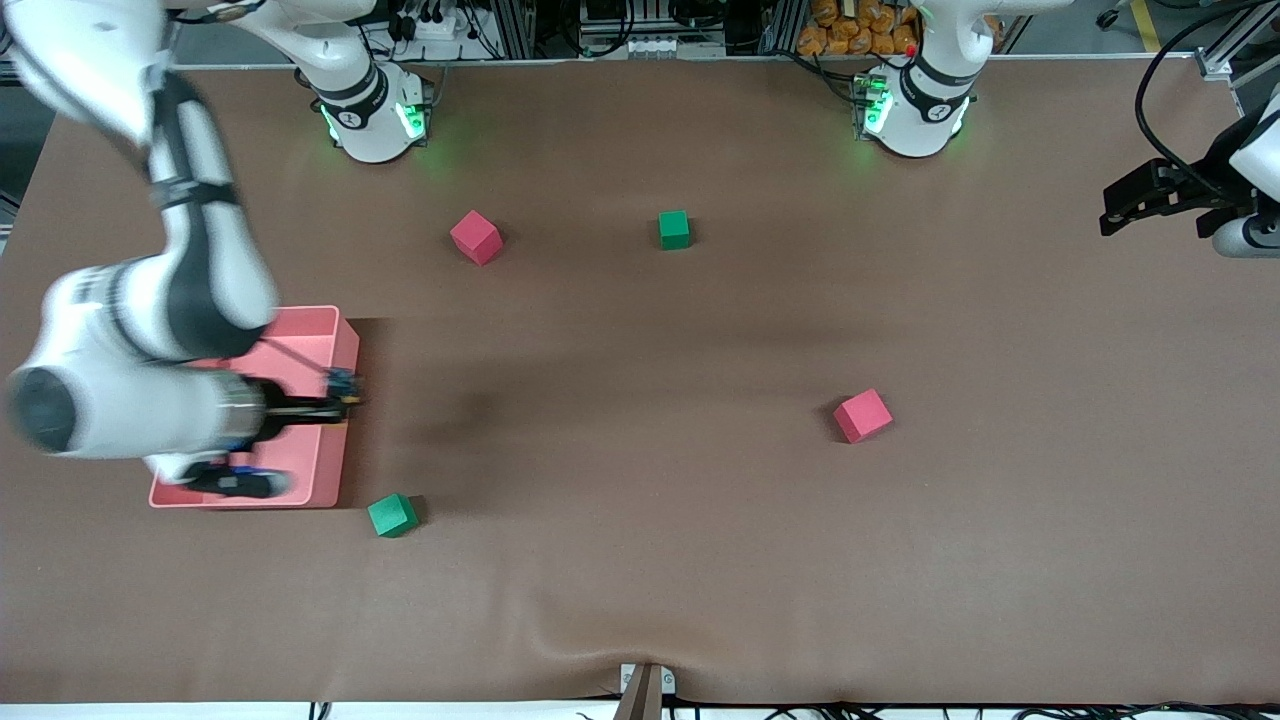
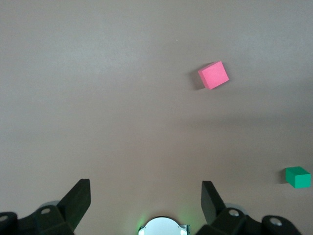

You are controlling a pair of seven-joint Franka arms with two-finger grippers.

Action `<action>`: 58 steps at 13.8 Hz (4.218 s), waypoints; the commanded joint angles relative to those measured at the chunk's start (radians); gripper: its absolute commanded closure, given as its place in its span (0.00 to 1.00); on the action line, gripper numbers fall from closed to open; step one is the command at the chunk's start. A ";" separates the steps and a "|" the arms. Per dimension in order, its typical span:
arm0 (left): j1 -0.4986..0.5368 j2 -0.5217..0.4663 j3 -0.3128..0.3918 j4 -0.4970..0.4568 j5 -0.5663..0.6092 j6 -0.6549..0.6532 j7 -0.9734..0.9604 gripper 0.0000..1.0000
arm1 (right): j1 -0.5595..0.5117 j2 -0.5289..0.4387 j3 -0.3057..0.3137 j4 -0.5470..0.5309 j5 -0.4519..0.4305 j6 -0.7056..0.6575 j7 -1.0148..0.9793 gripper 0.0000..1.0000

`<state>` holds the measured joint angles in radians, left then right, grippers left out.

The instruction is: Place and upright button with both arms

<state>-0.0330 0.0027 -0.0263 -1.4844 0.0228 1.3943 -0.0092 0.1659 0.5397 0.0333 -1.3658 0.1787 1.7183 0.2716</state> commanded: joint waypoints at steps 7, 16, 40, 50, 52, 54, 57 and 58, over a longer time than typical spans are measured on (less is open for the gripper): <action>-0.031 0.046 -0.038 -0.050 0.006 -0.012 -0.021 0.00 | 0.467 0.317 -0.006 0.183 0.050 0.469 0.362 1.00; -0.050 0.204 -0.179 -0.114 -0.133 -0.018 -0.273 0.00 | 0.609 0.493 -0.009 0.249 0.042 0.538 0.368 1.00; -0.364 0.692 -0.179 0.091 -0.244 0.408 -0.492 0.00 | -0.135 -0.193 0.007 0.312 -0.023 -0.358 0.118 0.00; -0.439 0.807 -0.176 0.093 -0.241 0.578 -0.528 0.00 | -0.189 -0.615 -0.024 -0.214 -0.136 -0.158 0.107 0.00; -0.453 0.821 -0.173 0.093 -0.236 0.583 -0.526 0.00 | -0.184 -0.610 -0.023 -0.204 -0.142 -0.167 0.101 0.00; -0.461 0.833 -0.173 0.092 -0.233 0.595 -0.523 0.00 | -0.178 -0.606 -0.023 -0.191 -0.143 -0.164 0.057 0.00; -0.469 0.849 -0.170 0.092 -0.231 0.615 -0.511 0.06 | -0.174 -0.595 -0.024 -0.173 -0.176 -0.166 -0.028 0.00; -0.470 0.856 -0.170 0.092 -0.231 0.633 -0.509 0.07 | -0.175 -0.595 -0.024 -0.173 -0.179 -0.166 -0.052 0.00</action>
<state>-0.4898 0.8355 -0.2074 -1.4179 -0.2087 2.0049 -0.5201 -0.0100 -0.0496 0.0061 -1.5405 0.0295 1.5502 0.2678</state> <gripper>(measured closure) 0.053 0.000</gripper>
